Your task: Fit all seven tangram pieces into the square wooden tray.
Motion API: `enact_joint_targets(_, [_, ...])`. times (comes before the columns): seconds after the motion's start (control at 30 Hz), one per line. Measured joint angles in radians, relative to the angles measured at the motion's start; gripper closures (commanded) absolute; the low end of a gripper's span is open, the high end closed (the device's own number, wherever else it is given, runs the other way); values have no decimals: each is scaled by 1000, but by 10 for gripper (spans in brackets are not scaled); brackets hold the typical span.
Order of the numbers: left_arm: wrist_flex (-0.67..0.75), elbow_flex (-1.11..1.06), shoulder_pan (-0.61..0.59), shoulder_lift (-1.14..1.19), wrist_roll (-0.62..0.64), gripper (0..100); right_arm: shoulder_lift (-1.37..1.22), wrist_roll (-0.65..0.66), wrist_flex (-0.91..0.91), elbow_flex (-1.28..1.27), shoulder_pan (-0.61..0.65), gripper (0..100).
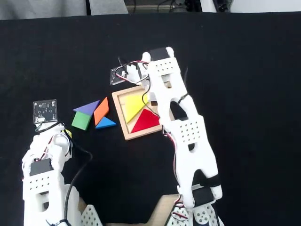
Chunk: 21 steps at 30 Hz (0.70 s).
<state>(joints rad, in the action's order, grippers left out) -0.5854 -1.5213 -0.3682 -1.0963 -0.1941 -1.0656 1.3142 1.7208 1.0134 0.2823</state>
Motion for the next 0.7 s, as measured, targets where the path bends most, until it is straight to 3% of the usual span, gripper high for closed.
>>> enact_joint_targets(0.23, [0, 0, 0, 0, 0, 891, -40, 0, -51, 44, -3, 988])
enact_joint_targets(0.4, [0, 0, 0, 0, 0, 891, -43, 0, -54, 37, 6, 955])
enact_joint_targets(0.7, [31, -6, 0, 0, 0, 891, -43, 0, -54, 35, 6, 988])
